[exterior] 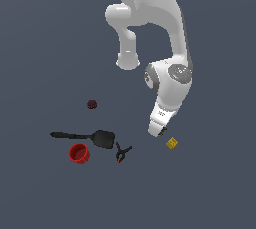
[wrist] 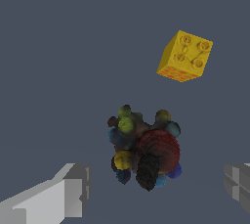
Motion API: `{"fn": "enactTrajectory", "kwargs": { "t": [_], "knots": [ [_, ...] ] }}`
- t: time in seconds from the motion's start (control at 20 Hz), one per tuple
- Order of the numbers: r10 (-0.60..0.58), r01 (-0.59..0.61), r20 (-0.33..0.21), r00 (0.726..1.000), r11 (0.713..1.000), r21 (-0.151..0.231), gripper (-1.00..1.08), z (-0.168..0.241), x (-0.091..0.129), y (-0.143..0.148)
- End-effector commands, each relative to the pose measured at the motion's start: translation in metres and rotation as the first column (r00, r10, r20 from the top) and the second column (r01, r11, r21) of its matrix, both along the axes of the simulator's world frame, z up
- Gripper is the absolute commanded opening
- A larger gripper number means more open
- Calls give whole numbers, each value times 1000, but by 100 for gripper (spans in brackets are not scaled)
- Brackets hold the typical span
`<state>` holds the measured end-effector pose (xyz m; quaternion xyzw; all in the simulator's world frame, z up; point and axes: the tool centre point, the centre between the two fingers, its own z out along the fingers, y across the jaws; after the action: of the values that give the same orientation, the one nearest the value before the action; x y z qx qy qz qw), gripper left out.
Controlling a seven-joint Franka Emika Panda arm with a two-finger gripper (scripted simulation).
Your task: Pick up a designated object from a clutter of objects.
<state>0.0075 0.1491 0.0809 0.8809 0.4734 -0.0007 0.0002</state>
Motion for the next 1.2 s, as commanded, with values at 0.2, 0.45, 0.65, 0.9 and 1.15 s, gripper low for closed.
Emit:
{"fn": "enactTrajectory", "kwargs": {
  "t": [0.2,0.45,0.65,0.9,1.15],
  "knots": [
    [1,-1,0,1000,1000,0,100,-5,0,0],
    [4,-4,0,1000,1000,1,100,-27,-1,0],
    [5,-5,1,1000,1000,1,100,-44,-1,0],
    [6,-6,1,1000,1000,1,100,-51,0,1],
    [6,-6,1,1000,1000,1,-100,-51,0,1]
  ]
}}
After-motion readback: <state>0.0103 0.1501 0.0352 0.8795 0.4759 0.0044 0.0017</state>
